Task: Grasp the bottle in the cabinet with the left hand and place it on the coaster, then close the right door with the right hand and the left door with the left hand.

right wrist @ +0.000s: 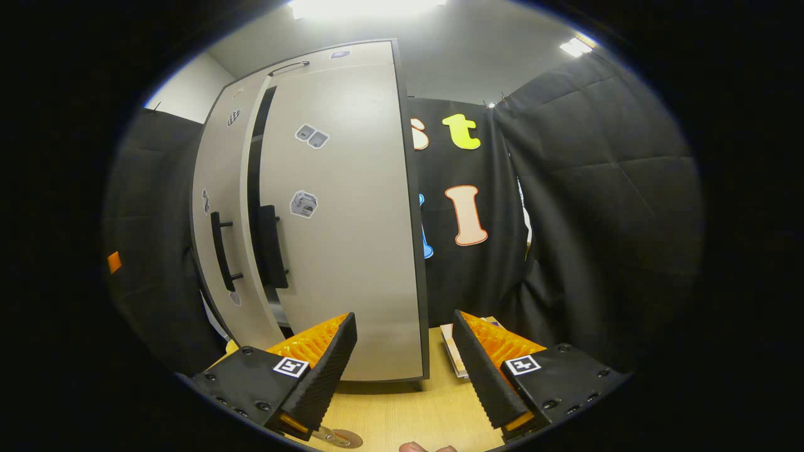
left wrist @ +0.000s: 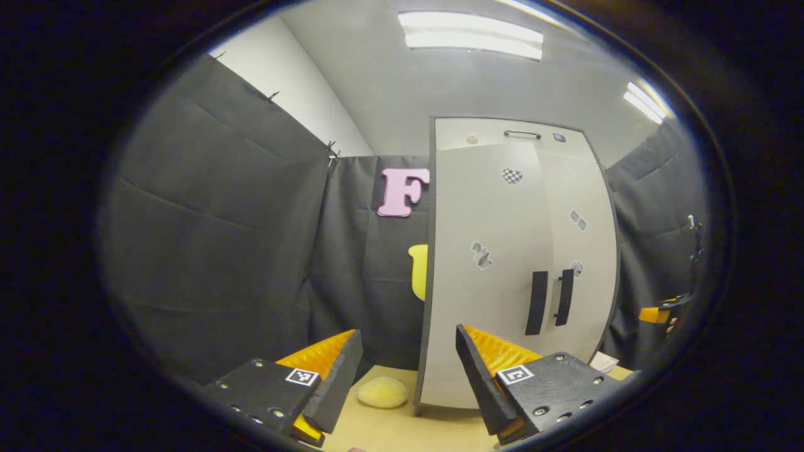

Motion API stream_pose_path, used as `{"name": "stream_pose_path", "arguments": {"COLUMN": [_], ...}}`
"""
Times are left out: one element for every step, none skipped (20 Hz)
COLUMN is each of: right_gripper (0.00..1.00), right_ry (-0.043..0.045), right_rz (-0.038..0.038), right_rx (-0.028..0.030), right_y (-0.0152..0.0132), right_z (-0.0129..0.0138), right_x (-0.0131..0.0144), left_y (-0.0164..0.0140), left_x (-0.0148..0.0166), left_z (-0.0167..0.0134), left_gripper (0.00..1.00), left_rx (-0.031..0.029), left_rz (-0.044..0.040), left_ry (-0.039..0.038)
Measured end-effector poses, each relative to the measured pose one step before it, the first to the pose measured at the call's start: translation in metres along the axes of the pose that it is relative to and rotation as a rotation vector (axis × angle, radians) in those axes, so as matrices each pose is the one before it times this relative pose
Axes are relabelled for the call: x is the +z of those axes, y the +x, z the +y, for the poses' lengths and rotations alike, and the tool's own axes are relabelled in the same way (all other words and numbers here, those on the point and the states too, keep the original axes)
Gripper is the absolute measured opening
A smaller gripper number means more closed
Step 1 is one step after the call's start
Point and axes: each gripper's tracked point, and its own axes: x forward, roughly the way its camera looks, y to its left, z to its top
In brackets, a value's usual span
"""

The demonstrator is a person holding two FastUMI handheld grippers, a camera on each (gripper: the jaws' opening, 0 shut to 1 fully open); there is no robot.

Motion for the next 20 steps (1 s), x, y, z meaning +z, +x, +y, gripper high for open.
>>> {"name": "stream_pose_path", "arguments": {"right_gripper": [0.98,0.98,0.98,0.98,0.98,0.92,0.92,0.98,0.98,0.98,0.92,0.92,0.98,0.98,0.98,0.98,0.98,0.98,0.98,0.98], "right_ry": [-0.00678,-0.00515,-0.00403,-0.00104,0.00249,0.00505,0.00257,-0.00078,-0.00463,-0.00180,-0.00118,0.00044,0.00032,-0.00194,-0.00173,-0.00167,0.00057,-0.00096,-0.00855,-0.01854], "right_rz": [-0.00017,-0.00232,-0.00163,0.00154,0.00333,0.00801,0.00655,0.00623,0.00467,0.00767,0.00631,0.00469,0.00095,-0.00249,-0.00091,-0.00259,-0.00549,-0.00924,-0.01007,-0.00601], "right_rx": [-0.01137,-0.01256,-0.01210,-0.01111,-0.01006,-0.00945,-0.00337,-0.00287,-0.00196,-0.00918,-0.00426,-0.00406,-0.00255,-0.00469,-0.00241,0.00659,0.01110,0.02069,0.02858,0.03664], "right_y": [-0.00131,-0.00124,-0.00166,-0.00112,-0.00172,-0.00201,-0.00238,-0.00099,-0.00093,0.00061,0.00115,0.00152,0.00202,0.00427,0.00376,0.00426,0.00434,0.00569,0.00580,0.00622], "right_z": [0.00424,0.00371,0.00299,0.00312,0.00280,0.00229,0.00193,0.00163,0.00034,-0.00186,-0.00226,-0.00303,-0.00390,-0.00463,-0.00481,-0.00277,-0.00156,-0.00044,0.00100,0.00180], "right_x": [-0.00099,0.00051,-0.00054,0.00049,-0.00072,-0.00186,-0.00146,0.00001,-0.00117,-0.00177,-0.00142,-0.00123,-0.00093,0.00089,-0.00022,-0.00034,0.00017,0.00043,-0.00052,-0.00102], "left_y": [0.01087,0.00992,0.01183,0.00934,0.00940,0.00780,0.00558,0.00598,0.00200,0.00421,0.00241,0.00334,0.00317,0.00251,0.00158,0.00062,-0.00077,0.00064,-0.00512,-0.00231], "left_x": [-0.00450,-0.00402,-0.00563,-0.00477,-0.00408,-0.00384,-0.00487,-0.00275,-0.00309,-0.00237,-0.00380,-0.00113,0.00138,0.00179,0.00372,0.00471,0.00196,0.00353,0.00004,0.00232], "left_z": [0.00350,0.00213,0.00180,0.00051,-0.00007,0.00090,0.00186,-0.00042,-0.00330,-0.00227,-0.00186,-0.00242,-0.00117,-0.00346,-0.00375,-0.00337,-0.00406,-0.00221,-0.00352,-0.00246], "left_gripper": [0.94,0.94,0.94,0.94,0.87,0.94,0.94,0.94,0.87,0.87,0.94,0.94,0.94,0.87,0.94,0.94,0.94,0.94,0.94,0.94], "left_rx": [-0.01519,-0.01401,-0.01503,-0.01695,-0.01541,-0.00987,-0.00868,-0.00978,-0.01132,-0.00763,-0.00423,0.00004,0.00041,0.00004,0.00040,-0.00082,0.00524,0.01040,0.01566,0.00846], "left_rz": [0.00554,0.00640,0.00962,0.00634,0.00652,0.00661,0.00456,0.00187,0.00066,-0.00086,0.00141,0.00494,0.00243,0.00034,-0.00134,-0.00236,-0.00045,-0.00138,-0.00249,-0.00844], "left_ry": [0.00183,0.00081,0.00134,0.00480,0.00834,0.00442,-0.00102,-0.01011,-0.01332,-0.01351,-0.01017,-0.00617,-0.00196,0.00520,0.01413,0.02194,0.02449,0.01712,0.00543,-0.00319]}}
